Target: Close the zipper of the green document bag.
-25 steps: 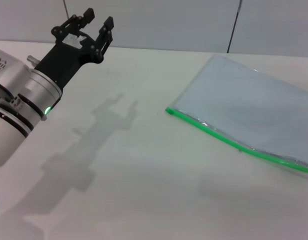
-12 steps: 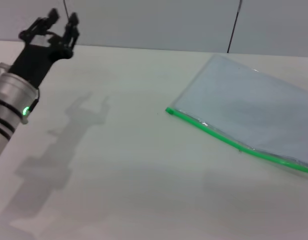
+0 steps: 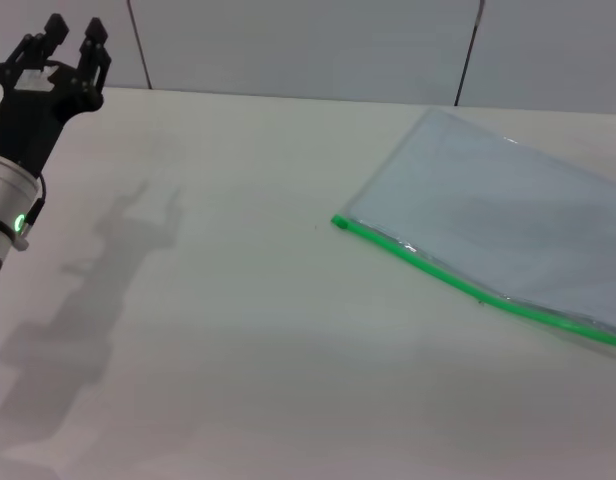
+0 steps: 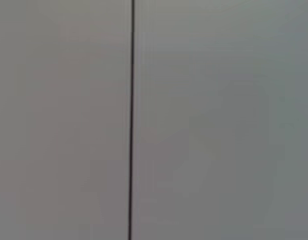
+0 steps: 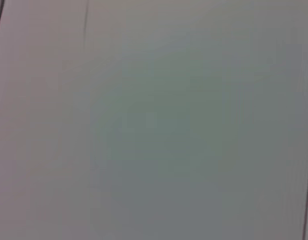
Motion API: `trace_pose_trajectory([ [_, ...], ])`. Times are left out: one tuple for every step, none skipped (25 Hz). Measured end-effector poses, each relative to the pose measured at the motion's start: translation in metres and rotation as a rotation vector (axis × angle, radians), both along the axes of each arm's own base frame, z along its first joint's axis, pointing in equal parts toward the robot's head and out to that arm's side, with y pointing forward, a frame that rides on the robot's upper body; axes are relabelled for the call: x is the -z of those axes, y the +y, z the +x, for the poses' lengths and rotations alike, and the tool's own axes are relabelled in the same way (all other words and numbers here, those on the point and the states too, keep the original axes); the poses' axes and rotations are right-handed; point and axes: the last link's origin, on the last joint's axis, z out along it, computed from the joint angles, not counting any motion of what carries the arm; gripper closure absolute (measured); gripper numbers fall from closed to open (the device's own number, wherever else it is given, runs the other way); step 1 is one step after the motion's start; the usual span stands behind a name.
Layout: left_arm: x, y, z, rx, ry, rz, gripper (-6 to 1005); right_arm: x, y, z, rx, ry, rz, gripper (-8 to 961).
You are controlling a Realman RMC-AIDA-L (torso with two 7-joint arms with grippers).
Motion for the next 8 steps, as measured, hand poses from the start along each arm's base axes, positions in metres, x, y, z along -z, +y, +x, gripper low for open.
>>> trace_pose_trajectory([
  [-0.0002, -0.0008, -0.0010, -0.001, 0.001, 0.001, 558, 0.0001, 0.0004, 0.0002, 0.001, -0.001, -0.002, 484],
  [-0.0004, -0.0019, -0.0023, -0.002, 0.002, 0.003, 558, 0.0001, 0.0007, 0.0004, 0.002, -0.002, -0.003, 484],
  [-0.0006, -0.0027, -0.0029, 0.000, 0.004, 0.005, 558, 0.0006, 0.0013, 0.0002, 0.002, -0.003, -0.007, 484],
  [-0.0008, -0.0028, -0.0030, 0.003, 0.005, 0.006, 558, 0.0012, 0.0017, 0.0006, 0.004, -0.003, -0.012, 484],
  [-0.0009, -0.0029, -0.0035, 0.002, 0.007, 0.006, 558, 0.0019, 0.0020, 0.0013, 0.008, -0.002, -0.018, 485],
  [-0.0008, -0.0030, -0.0039, 0.001, 0.008, 0.005, 558, 0.0029, 0.0023, 0.0030, 0.014, 0.000, -0.028, 485],
  [-0.0006, -0.0031, -0.0044, -0.001, 0.009, 0.004, 558, 0.0035, 0.0023, 0.0045, 0.019, 0.003, -0.034, 485],
  [-0.0003, -0.0032, -0.0044, -0.001, 0.009, 0.004, 558, 0.0045, 0.0023, 0.0065, 0.022, 0.014, -0.043, 485],
])
